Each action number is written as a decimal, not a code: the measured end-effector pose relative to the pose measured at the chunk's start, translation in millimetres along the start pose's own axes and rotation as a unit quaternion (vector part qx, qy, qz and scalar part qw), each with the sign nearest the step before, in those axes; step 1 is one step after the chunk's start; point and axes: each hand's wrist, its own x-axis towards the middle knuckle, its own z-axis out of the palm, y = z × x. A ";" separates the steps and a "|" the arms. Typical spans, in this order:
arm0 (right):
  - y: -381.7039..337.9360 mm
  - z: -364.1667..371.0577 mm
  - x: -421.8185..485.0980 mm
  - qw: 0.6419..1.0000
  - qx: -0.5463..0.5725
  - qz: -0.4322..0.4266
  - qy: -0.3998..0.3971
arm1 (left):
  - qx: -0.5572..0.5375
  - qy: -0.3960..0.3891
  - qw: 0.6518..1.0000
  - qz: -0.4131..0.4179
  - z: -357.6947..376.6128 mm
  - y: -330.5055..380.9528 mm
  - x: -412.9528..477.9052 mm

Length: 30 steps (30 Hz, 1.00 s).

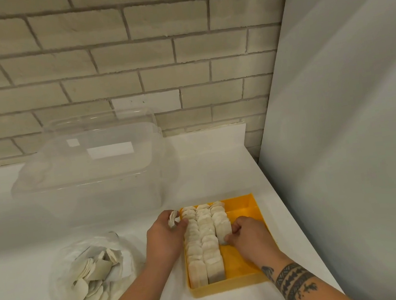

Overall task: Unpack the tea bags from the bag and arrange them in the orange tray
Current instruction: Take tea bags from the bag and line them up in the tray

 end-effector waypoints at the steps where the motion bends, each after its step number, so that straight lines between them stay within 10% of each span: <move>1: -0.4 0.6 -0.8 1.000 -0.002 0.000 0.000 | 0.000 0.001 1.000 -0.001 0.4 0.0 0.2; 30: -15.9 -21.4 -9.7 0.998 0.050 -0.026 -0.002 | -0.126 -0.018 0.991 -0.047 -17.0 18.1 -5.3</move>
